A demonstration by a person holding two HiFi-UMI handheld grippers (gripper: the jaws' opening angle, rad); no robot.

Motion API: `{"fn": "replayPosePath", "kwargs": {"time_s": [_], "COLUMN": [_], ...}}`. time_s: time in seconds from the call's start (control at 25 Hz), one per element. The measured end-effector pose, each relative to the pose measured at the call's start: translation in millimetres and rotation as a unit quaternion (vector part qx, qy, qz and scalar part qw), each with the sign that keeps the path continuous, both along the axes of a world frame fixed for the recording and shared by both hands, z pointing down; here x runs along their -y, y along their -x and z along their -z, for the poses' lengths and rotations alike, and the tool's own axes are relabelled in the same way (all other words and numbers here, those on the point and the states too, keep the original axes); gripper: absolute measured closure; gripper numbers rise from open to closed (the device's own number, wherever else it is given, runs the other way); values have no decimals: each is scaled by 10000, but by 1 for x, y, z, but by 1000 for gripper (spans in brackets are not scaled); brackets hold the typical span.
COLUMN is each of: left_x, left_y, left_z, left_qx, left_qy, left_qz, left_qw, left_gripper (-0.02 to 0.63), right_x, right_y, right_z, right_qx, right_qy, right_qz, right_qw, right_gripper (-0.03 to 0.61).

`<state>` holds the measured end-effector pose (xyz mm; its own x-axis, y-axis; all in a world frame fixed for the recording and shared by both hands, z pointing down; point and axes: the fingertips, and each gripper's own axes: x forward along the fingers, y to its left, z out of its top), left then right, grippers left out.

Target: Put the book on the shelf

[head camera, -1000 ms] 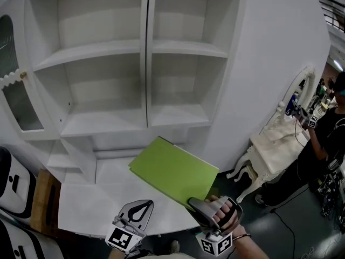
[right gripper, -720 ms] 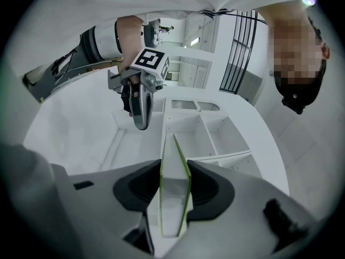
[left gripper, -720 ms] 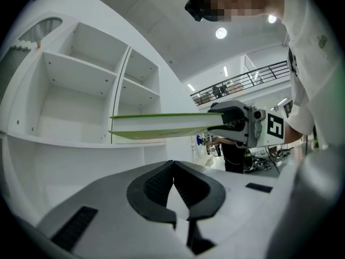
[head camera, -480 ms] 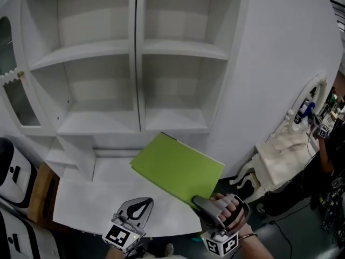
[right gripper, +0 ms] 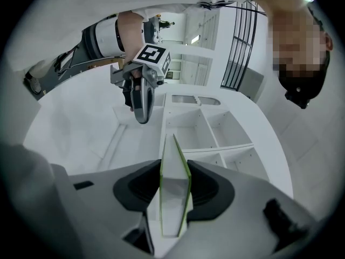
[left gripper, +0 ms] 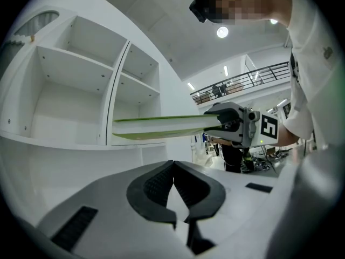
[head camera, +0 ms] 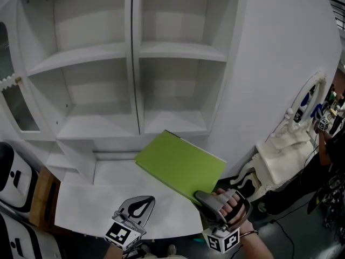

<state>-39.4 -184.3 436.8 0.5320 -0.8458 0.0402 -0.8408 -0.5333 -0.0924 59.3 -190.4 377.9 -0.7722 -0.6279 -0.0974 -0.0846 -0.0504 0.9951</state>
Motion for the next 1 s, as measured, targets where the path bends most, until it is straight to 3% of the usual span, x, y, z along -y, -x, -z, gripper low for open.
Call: {"fn": "replayPosePath", "kwargs": {"time_s": [1.0], "left_x": [18], "left_y": [28], "left_z": [12], "left_qx": [-52], "left_qy": [-33], "left_qz": [-571], "left_qw": [9983], "left_gripper": [604], "right_x": [84], "right_y": [27], "right_z": [8], "right_qx": [-195], "right_qy": [65], "right_qz": [-960], "right_qw": [9952], "right_gripper": [428]}}
